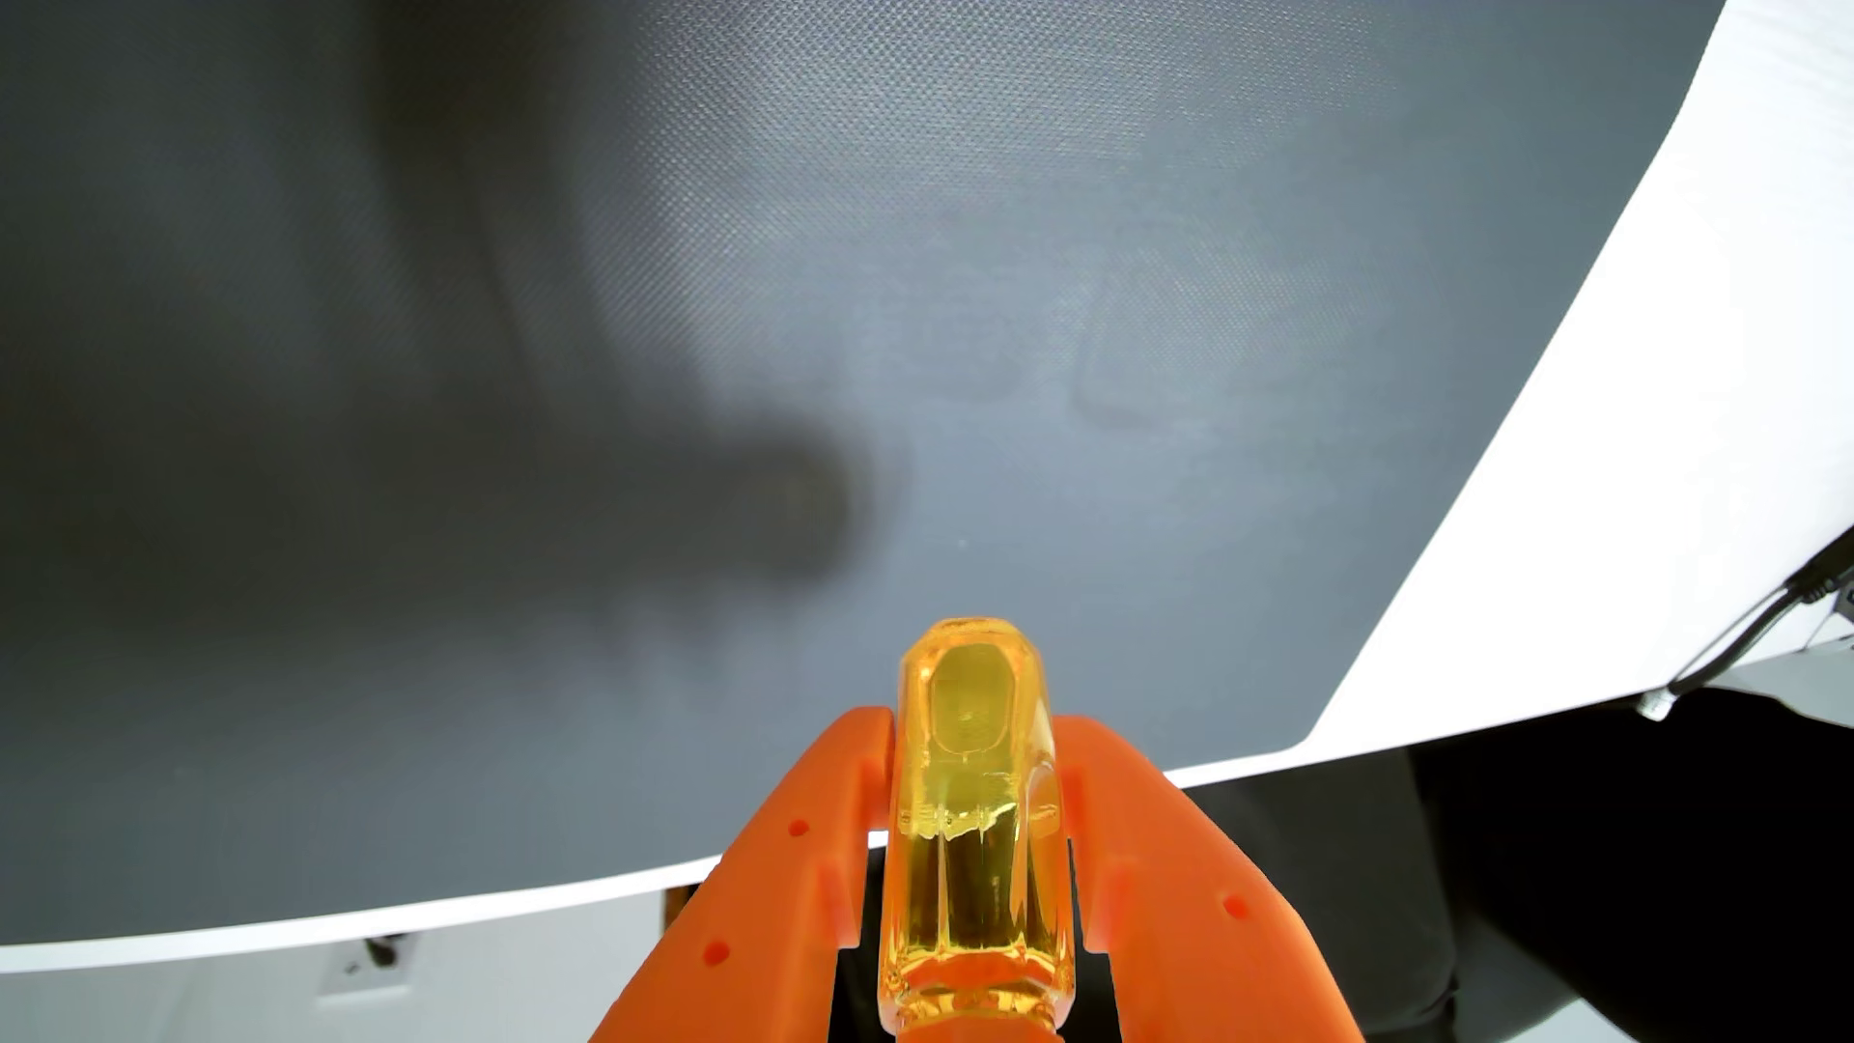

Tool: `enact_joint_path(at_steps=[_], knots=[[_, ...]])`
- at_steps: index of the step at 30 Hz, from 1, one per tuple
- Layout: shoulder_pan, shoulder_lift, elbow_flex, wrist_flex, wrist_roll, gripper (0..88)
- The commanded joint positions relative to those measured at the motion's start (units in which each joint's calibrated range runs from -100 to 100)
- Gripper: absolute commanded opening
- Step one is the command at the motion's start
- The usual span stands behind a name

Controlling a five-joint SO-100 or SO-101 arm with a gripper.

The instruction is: Grab the eyedrops

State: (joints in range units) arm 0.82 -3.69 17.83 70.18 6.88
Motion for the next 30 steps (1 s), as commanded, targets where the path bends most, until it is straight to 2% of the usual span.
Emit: enact_joint_path(at_steps=[1, 30], knots=[[0.17, -2.55, 0.13, -0.04, -0.10, 0.6], [0.34, -1.87, 0.13, -0.21, 0.16, 0.8]])
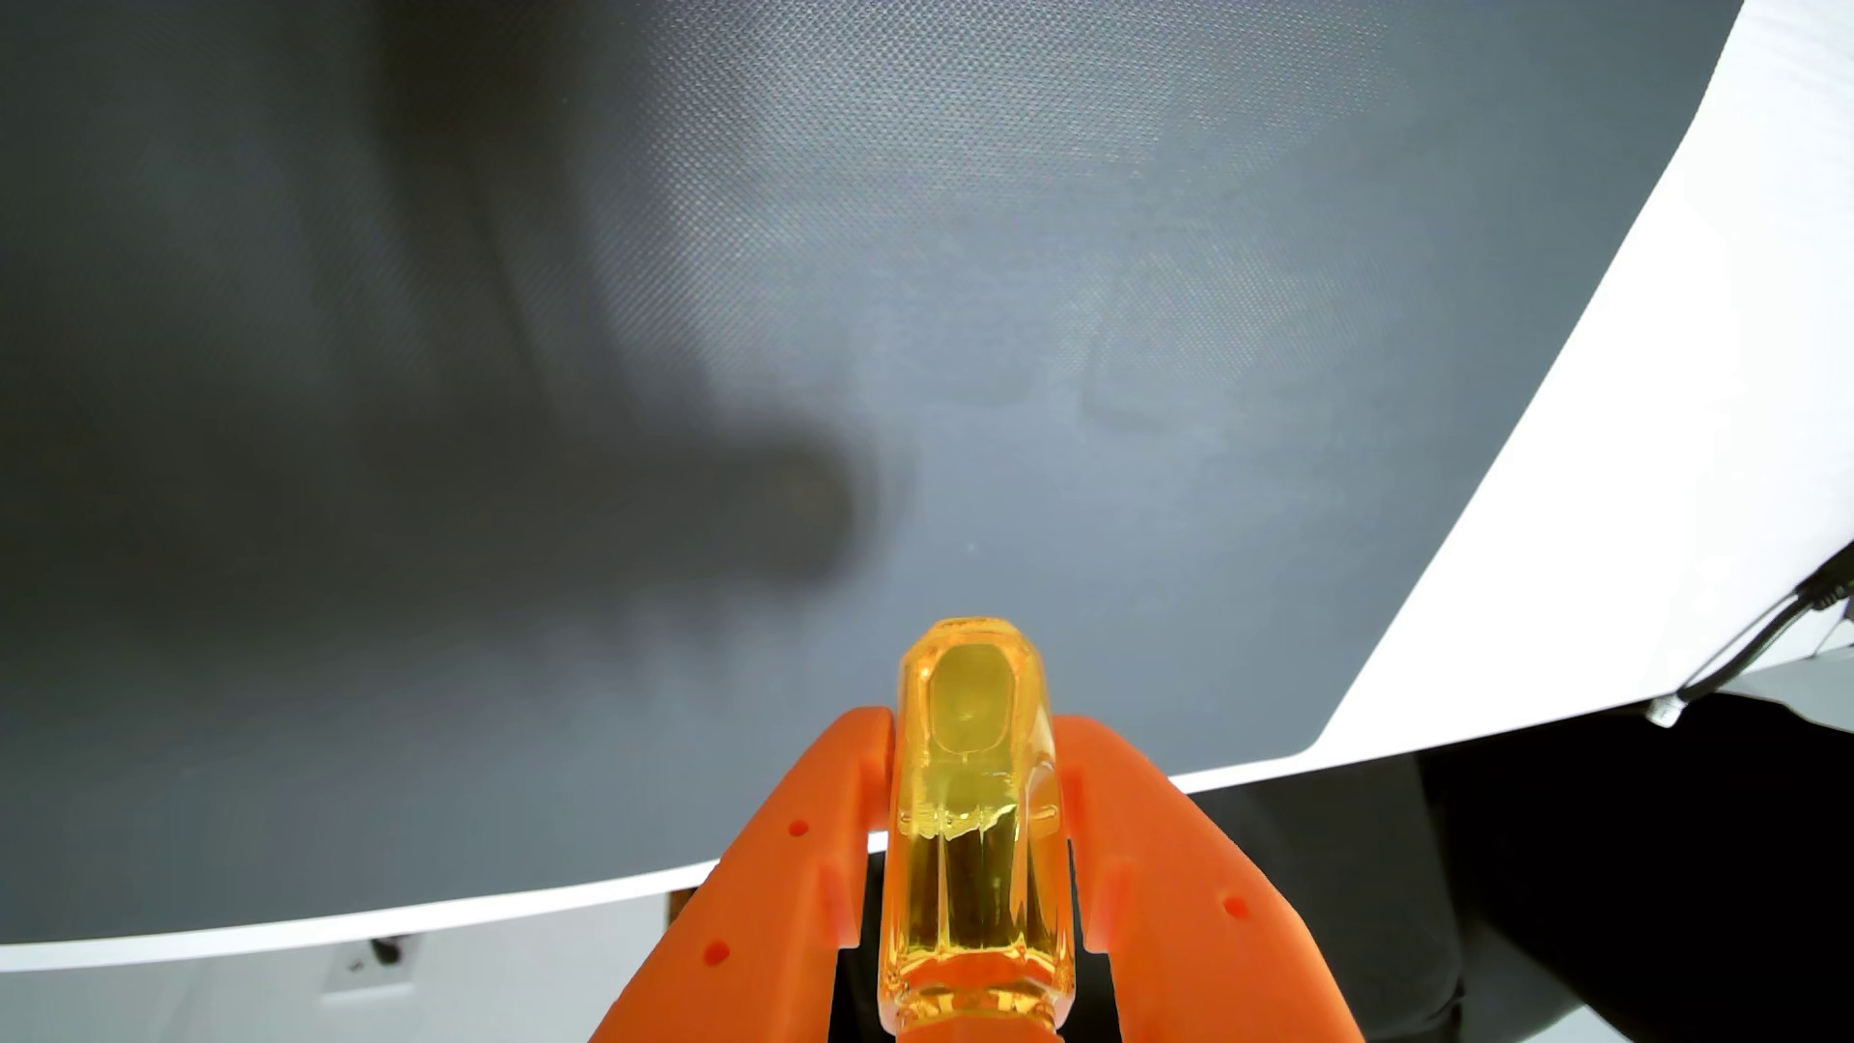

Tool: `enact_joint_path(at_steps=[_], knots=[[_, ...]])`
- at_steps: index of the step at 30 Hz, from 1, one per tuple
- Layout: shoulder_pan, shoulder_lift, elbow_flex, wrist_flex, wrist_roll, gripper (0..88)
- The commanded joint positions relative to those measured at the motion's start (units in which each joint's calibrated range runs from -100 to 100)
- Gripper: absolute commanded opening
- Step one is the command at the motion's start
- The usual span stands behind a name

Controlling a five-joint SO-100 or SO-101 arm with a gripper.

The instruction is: Grab the eyedrops

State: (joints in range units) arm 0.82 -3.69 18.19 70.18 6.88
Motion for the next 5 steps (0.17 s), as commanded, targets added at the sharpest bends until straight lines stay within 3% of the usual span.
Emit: enact_joint_path(at_steps=[1, 5], knots=[[0.34, -1.87, -0.23, -0.21, 0.16, 0.8], [0.34, -1.87, -0.23, -0.21, 0.21, 0.8]])
